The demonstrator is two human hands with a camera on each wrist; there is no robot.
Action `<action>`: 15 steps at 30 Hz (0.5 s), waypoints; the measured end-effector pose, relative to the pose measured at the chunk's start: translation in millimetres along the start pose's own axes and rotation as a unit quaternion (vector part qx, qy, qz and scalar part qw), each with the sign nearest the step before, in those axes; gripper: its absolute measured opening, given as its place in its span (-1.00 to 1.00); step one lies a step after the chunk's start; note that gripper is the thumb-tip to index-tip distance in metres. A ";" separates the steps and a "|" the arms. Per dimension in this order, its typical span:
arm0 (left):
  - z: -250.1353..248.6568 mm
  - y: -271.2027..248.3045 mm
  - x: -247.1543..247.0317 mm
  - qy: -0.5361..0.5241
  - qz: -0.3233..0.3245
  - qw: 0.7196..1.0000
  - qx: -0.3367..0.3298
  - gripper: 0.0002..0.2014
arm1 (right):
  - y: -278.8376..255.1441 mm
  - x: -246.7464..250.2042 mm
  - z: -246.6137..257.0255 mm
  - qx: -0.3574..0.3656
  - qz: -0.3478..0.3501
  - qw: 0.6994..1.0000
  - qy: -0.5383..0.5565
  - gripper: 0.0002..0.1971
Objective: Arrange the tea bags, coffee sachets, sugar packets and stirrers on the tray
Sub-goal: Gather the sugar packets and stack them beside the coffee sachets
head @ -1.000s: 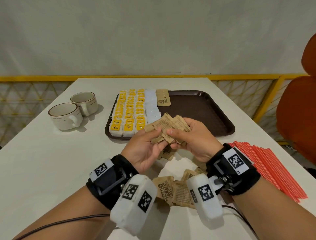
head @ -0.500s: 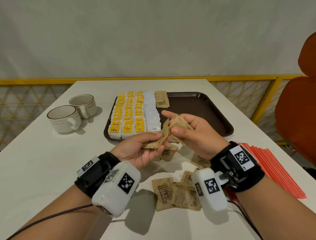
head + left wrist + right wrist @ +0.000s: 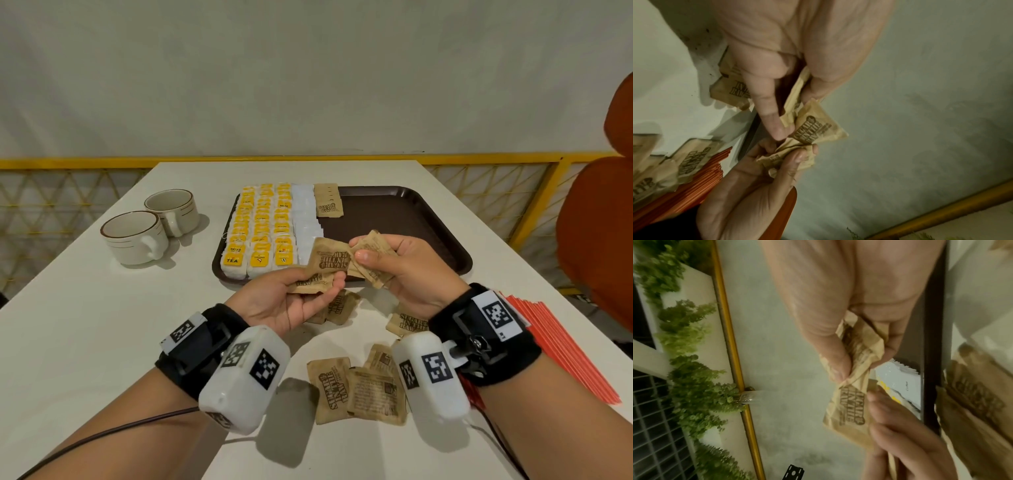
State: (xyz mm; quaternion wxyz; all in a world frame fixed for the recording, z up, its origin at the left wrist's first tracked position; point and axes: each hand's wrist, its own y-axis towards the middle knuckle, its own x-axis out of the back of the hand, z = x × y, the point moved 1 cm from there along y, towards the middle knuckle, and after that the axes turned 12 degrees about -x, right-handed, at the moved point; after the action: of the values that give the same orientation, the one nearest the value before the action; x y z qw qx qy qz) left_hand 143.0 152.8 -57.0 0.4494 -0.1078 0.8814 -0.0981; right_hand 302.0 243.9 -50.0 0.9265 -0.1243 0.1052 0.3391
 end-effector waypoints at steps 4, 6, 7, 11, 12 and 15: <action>-1.3 3.9 4.3 0.030 -0.007 1.000 0.003 -0.67 | 1.3 1.7 0.2 -0.012 -0.051 0.998 0.026 -0.85; -1.2 4.8 4.9 0.041 -0.005 0.999 -0.014 -0.64 | 1.2 1.6 2.2 0.000 -0.074 0.997 0.031 -0.84; -1.0 5.0 5.1 0.048 -0.001 0.998 -0.028 -0.61 | 1.0 0.9 2.9 0.001 -0.081 0.996 0.038 -0.84; 2.3 3.6 4.2 0.137 0.040 0.985 -0.095 -0.62 | -0.5 -6.2 0.4 -0.025 -0.064 0.995 0.077 -0.83; 3.3 4.3 4.5 0.155 0.042 0.980 -0.114 -0.64 | -1.2 -8.4 -1.0 -0.033 -0.056 0.995 0.080 -0.84; 2.1 7.5 7.0 0.184 0.019 0.970 -0.160 -0.75 | -3.1 -12.6 -3.6 -0.045 -0.040 0.998 0.027 -0.91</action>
State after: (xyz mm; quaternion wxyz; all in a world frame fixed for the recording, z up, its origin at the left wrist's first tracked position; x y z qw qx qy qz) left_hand 139.9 157.9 -65.7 0.2586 -0.1412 0.9550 0.0347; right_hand 294.2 233.0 -49.4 0.9297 -0.1790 0.1102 0.3026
